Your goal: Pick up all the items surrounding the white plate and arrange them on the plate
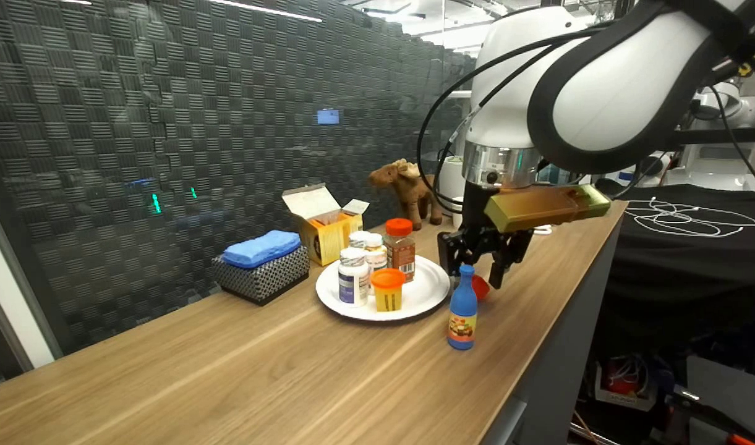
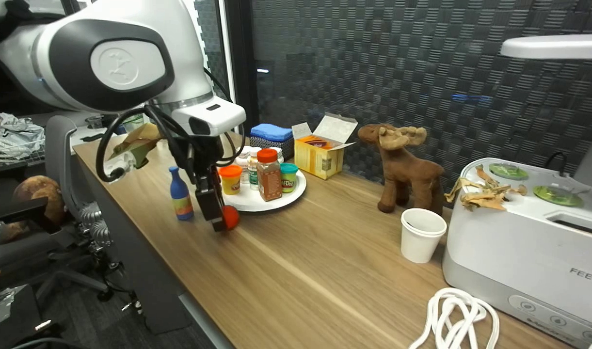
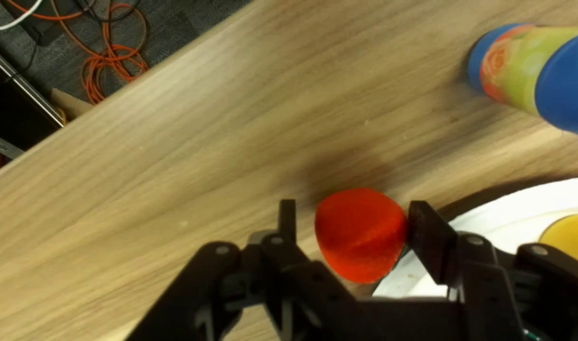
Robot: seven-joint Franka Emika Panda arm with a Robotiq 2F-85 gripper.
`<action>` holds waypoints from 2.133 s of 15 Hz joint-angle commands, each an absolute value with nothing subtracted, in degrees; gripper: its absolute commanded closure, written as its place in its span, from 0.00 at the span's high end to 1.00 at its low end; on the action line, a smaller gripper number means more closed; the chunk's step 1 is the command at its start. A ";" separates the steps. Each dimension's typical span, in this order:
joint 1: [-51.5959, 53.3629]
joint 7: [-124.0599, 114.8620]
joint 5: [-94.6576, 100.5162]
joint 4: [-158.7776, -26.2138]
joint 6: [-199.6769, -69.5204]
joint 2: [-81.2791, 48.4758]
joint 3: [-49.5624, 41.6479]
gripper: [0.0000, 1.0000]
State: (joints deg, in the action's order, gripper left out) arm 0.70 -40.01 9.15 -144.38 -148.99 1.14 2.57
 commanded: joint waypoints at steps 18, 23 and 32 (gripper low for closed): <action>1.47 -41.10 11.85 -138.67 -147.99 4.36 2.57 0.28; 3.34 -37.64 8.11 -133.24 -148.26 -0.64 5.12 0.28; 5.12 -35.29 5.57 -130.51 -148.33 -4.79 4.48 0.28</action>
State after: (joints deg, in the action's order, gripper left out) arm 4.58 -37.06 7.21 -132.54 -148.98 -4.43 5.18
